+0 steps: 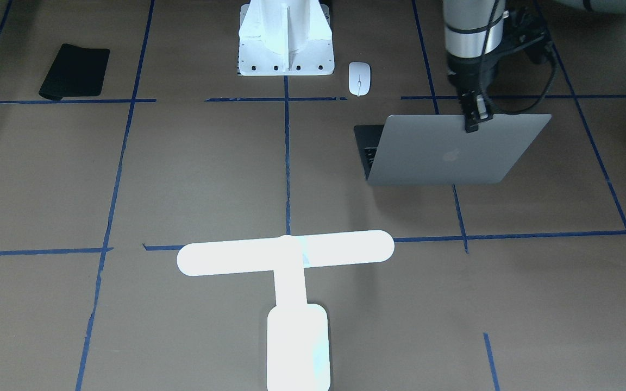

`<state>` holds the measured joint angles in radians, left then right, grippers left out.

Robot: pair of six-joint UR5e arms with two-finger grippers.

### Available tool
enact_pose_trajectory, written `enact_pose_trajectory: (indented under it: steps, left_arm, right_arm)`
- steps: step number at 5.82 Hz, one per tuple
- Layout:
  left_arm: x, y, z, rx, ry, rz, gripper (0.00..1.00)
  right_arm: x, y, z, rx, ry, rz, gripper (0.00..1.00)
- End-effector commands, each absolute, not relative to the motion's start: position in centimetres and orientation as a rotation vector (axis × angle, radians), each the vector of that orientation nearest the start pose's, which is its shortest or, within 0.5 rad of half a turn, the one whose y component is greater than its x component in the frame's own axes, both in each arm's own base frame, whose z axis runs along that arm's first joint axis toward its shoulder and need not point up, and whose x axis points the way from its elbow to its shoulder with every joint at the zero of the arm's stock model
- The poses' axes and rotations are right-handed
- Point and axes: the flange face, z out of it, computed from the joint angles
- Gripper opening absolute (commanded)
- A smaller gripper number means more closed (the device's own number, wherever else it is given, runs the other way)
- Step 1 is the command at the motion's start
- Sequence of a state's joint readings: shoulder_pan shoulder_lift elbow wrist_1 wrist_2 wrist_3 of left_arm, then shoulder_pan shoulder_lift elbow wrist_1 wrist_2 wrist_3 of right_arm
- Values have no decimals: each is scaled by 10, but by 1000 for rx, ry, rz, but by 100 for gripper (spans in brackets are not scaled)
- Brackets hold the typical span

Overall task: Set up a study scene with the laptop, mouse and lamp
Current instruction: 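Move the held laptop with the left gripper toward the white lamp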

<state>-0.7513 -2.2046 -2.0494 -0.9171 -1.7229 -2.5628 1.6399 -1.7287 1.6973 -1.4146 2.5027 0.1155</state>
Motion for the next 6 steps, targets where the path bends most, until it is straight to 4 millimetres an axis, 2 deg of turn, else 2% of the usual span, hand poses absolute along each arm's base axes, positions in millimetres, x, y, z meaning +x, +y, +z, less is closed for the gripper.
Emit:
enact_pose_trajectory:
  steps: [1,2,3,4,5,6]
  left_arm:
    - [376,-505,134,-247,503,-1673,0]
    - [402,-514,102,-255,504,-1657,0]
    - [418,-520,85,-272,503,-1696,0]
    - [446,-523,62,-278,491,-1682,0]
    - [462,-535,54,-285,510,-1686,0]
    - [468,-537,53,-287,521,-1678,0]
  right_arm:
    - [83,-427,642,93,-934,112,100]
    - [83,-426,642,93,-936,112,100]
    - [83,-426,643,92,-936,112,100]
    - [83,-426,644,89,-936,114,100]
    - [83,-426,644,89,-934,114,100]
    - [83,-426,644,89,-934,114,100]
